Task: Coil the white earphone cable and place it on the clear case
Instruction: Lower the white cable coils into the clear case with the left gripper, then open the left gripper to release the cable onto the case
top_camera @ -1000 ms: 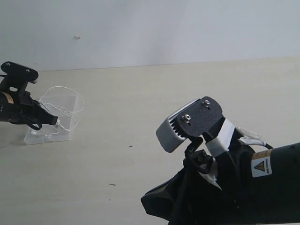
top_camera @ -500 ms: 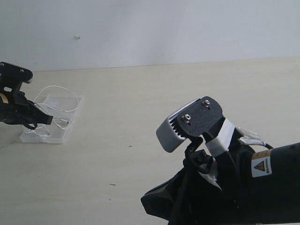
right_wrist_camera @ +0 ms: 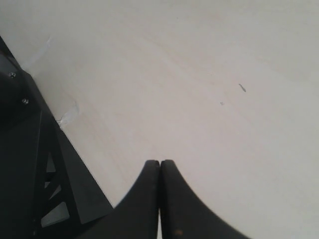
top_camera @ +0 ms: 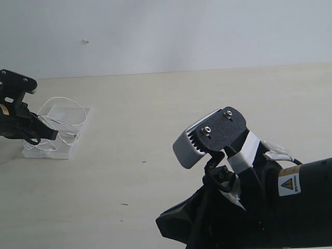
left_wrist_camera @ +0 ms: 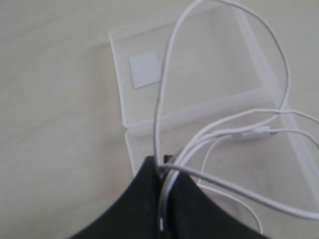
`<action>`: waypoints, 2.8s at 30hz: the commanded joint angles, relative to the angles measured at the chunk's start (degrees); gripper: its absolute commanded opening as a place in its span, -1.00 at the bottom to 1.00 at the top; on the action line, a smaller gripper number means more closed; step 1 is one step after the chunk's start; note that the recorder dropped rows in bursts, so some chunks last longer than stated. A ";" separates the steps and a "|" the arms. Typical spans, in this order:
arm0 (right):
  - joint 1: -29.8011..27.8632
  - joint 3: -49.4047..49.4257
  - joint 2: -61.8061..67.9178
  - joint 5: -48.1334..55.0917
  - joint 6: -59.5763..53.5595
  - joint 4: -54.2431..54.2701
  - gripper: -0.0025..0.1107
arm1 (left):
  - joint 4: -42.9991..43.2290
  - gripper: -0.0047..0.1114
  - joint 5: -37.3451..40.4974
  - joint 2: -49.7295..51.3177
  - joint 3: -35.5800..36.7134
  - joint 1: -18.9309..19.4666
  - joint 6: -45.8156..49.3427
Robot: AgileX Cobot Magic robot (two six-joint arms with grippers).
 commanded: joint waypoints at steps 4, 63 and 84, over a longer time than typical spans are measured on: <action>-0.24 0.25 -0.61 -0.56 -0.66 -0.24 -0.96 | -0.29 -0.49 -0.11 -0.38 -0.08 0.12 0.29; -0.24 0.25 -0.49 -2.26 -0.55 0.13 -0.96 | -0.29 -0.13 5.14 -3.74 -0.08 -0.57 -3.08; -0.24 0.25 -0.49 -5.10 -0.55 0.21 -0.96 | -0.29 -0.91 9.09 -13.37 -0.08 -0.57 -11.20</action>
